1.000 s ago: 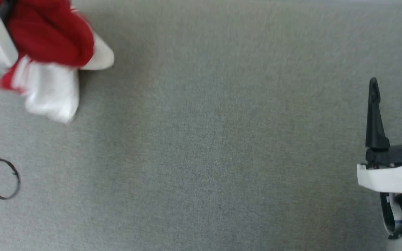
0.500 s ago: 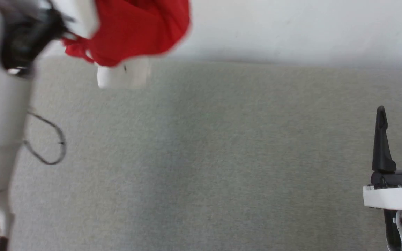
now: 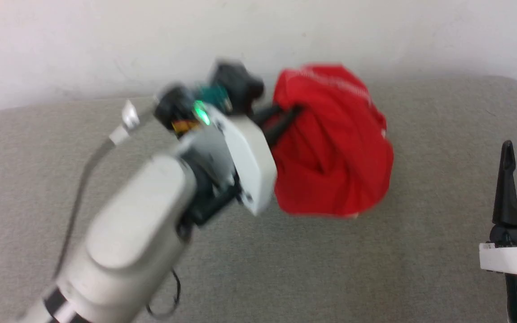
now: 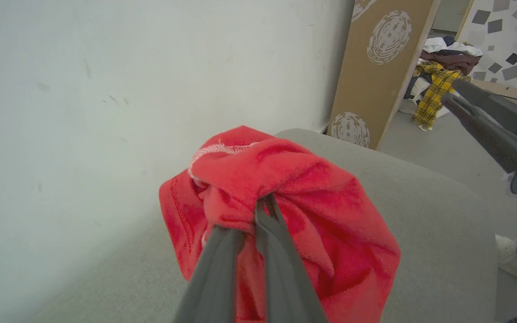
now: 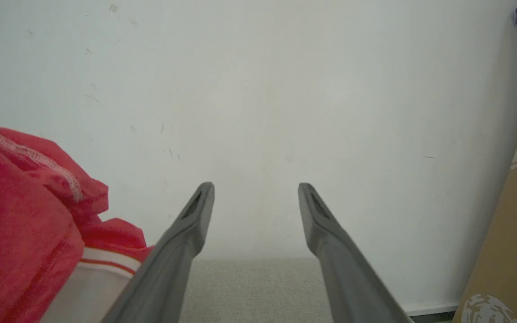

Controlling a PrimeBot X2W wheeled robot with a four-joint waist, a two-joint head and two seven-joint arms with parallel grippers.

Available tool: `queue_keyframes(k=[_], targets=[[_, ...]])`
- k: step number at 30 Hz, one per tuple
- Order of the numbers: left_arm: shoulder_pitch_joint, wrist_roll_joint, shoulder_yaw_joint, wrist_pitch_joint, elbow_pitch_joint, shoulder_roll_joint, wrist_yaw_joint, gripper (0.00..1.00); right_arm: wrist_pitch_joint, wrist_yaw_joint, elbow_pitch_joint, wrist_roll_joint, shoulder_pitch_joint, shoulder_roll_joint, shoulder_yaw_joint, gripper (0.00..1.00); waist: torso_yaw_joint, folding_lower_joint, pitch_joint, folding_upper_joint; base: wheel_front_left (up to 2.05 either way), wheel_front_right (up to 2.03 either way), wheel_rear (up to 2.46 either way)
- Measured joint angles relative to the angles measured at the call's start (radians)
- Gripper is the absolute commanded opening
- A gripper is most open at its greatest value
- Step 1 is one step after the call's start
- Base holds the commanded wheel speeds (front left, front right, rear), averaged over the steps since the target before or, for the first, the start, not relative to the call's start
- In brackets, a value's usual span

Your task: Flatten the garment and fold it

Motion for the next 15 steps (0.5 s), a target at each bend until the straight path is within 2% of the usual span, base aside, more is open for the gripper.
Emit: queue_keyframes(k=[6,11,12,13,15], targets=[[0.183,0.084,-0.125,-0.144,0.152,-0.049,0.010,0.00,0.000,0.000,-0.006,0.013,0.000,0.000,0.007,1.00,-0.042,0.0001,0.039,0.0000,0.00,0.00,0.00],[0.275,0.081,-0.165,-0.216,0.302,-0.100,0.013,0.00,0.000,0.000,-0.008,0.016,-0.014,0.000,0.013,1.00,-0.067,0.0002,0.076,0.0000,0.00,0.00,0.00],[0.280,0.075,-0.163,-0.233,0.319,-0.111,0.014,0.18,0.000,0.000,-0.008,0.016,-0.019,0.000,0.012,1.00,-0.071,0.0002,0.082,0.0000,0.00,0.00,0.00],[0.282,0.071,-0.161,-0.247,0.329,-0.123,0.014,1.00,0.000,0.000,-0.009,0.016,-0.020,0.000,0.011,1.00,-0.073,0.0002,0.088,0.0000,0.00,0.00,0.00],[0.283,0.054,-0.145,-0.284,0.336,-0.145,0.018,1.00,0.000,0.000,-0.007,0.016,-0.020,0.000,0.004,1.00,-0.072,0.0003,0.093,0.0000,0.00,0.00,0.00]])
